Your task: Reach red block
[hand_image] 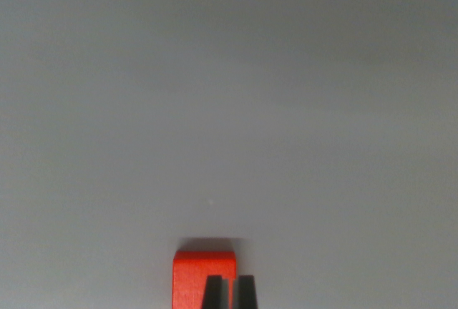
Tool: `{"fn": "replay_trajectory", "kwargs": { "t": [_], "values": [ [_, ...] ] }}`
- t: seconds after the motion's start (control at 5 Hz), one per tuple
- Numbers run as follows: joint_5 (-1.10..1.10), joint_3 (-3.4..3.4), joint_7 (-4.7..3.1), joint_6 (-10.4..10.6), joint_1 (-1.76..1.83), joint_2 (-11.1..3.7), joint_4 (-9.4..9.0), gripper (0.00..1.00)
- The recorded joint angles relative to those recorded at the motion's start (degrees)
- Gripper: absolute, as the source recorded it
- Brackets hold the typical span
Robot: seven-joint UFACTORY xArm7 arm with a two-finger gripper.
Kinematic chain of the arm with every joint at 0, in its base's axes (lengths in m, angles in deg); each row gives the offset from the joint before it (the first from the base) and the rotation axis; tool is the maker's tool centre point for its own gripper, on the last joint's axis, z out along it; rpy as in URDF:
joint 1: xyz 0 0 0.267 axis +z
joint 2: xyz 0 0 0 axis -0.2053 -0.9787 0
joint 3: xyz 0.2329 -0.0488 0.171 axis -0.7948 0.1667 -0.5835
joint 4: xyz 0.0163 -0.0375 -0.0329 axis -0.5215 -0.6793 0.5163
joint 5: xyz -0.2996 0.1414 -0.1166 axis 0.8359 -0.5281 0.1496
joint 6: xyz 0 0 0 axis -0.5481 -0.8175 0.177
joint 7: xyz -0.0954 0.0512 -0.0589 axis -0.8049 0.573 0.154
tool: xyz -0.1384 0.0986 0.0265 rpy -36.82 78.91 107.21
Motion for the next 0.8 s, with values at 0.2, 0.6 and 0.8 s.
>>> {"fn": "replay_trajectory", "kwargs": {
  "t": [0.2, 0.6, 0.8],
  "values": [
    [0.00, 0.00, 0.00, 0.0, 0.00, 0.00, 0.00, 0.00],
    [0.00, 0.03, 0.06, 2.7, 0.05, -0.50, -2.27, 0.00],
    [0.01, 0.06, 0.11, 5.4, 0.09, -0.99, -4.51, 0.00]
  ]
}}
